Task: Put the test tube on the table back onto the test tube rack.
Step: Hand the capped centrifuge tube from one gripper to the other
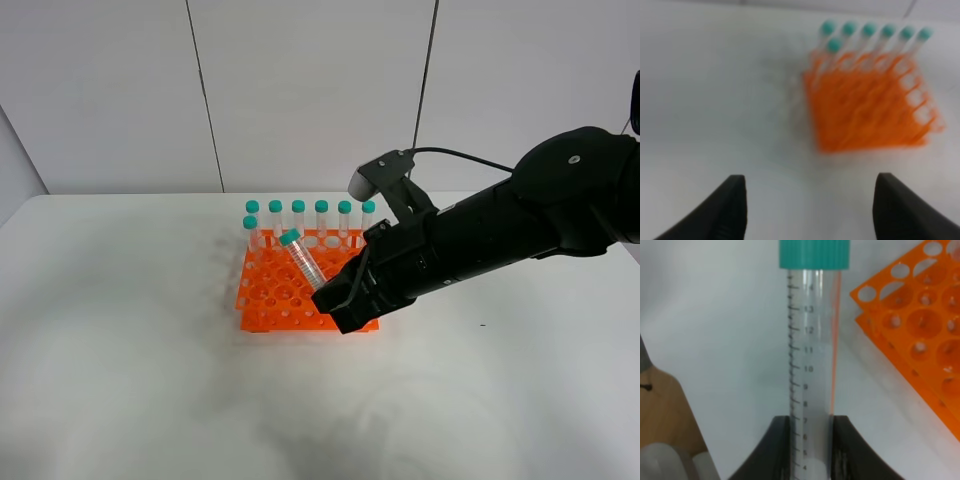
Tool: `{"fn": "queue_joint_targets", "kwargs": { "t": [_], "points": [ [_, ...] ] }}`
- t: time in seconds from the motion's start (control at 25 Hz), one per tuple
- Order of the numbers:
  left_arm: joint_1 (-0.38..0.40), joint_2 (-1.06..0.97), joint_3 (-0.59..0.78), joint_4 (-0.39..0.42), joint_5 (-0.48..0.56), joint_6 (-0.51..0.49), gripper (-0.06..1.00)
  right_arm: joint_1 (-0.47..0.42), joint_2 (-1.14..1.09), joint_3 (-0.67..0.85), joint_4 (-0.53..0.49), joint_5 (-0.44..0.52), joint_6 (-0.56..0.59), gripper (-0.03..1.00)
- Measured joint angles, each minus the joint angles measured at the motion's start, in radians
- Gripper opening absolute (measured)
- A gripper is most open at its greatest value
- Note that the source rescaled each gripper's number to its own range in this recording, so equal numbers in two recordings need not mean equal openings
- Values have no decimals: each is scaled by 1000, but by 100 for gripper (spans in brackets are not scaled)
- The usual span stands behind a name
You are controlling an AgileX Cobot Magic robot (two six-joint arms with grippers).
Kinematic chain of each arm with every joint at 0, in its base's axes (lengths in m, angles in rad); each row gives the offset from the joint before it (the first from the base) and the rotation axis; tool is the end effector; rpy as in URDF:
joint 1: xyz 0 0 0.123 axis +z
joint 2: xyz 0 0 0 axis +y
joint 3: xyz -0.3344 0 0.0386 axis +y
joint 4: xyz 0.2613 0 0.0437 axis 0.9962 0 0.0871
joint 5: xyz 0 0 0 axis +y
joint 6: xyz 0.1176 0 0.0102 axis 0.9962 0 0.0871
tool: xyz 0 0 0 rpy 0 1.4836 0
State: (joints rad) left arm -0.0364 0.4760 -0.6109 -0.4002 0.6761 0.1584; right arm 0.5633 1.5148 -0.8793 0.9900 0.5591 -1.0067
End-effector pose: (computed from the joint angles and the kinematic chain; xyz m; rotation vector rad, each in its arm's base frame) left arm 0.0772 -0.0316 0.3428 0.0371 1.9903 -0.3716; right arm 0.2455 0.2170 0.2576 -0.9938 2.2675 0.7675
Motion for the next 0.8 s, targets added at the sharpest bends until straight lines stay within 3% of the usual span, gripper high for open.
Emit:
{"fn": "queue_joint_targets", "kwargs": {
  "t": [0.08,0.2,0.32,0.44,0.48,0.56,0.64,0.8],
  "points": [
    [0,126,0,-126,-73,101,84,0,0,0,14,-8,0,1],
    [0,333,0,-415,-114,333,84,0,0,0,21,-12,0,1],
    [0,505,0,-729,-79,612,84,0,0,0,23,-13,0,1],
    [-8,661,0,-1050,21,867,84,0,0,0,23,-13,0,1],
    [-8,661,0,-1050,21,867,84,0,0,0,23,-13,0,1],
    [-36,731,0,-1196,68,987,84,0,0,0,23,-13,0,1],
    [-84,786,0,-1283,80,1081,84,0,0,0,23,-13,0,1],
    [-206,877,-15,-1318,47,1170,84,0,0,0,24,-12,-1,1]
  ]
}}
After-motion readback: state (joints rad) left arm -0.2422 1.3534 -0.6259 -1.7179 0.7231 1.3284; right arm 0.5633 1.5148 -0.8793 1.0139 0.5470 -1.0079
